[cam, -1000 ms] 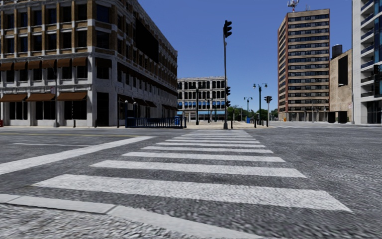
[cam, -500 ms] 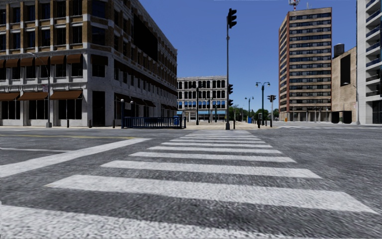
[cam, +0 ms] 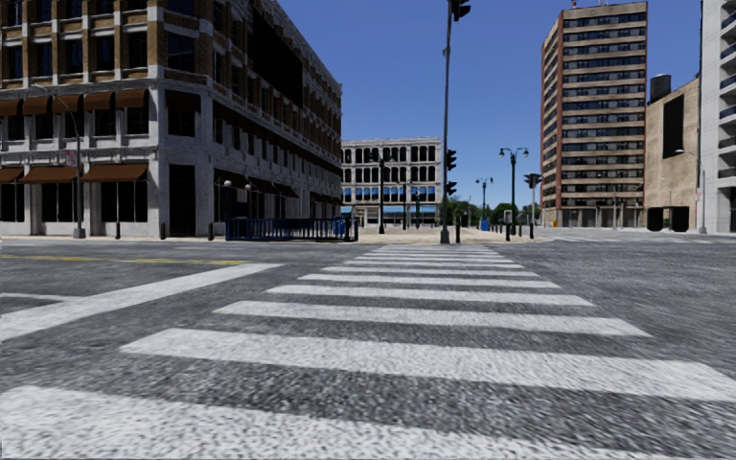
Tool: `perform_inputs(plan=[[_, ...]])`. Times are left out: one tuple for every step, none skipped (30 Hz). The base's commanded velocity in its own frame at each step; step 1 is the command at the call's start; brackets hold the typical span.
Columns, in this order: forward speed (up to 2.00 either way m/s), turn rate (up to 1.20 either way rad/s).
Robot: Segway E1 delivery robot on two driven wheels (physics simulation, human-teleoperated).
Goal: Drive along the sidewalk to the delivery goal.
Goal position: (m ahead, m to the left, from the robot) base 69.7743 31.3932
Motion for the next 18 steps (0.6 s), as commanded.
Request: perform_inputs(plan=[[2.00, 0.00], [2.00, 0.00], [2.00, 0.00], [2.00, 0.00], [2.00, 0.00], [2.00, 0.00], [2.00, 0.00], [2.00, 0.00], [2.00, 0.00], [2.00, 0.00], [2.00, -0.13], [2.00, -0.31], [2.00, -0.31], [2.00, -0.48], [2.00, -0.57], [2.00, -0.63], [2.00, -0.66], [2.00, -0.69]])
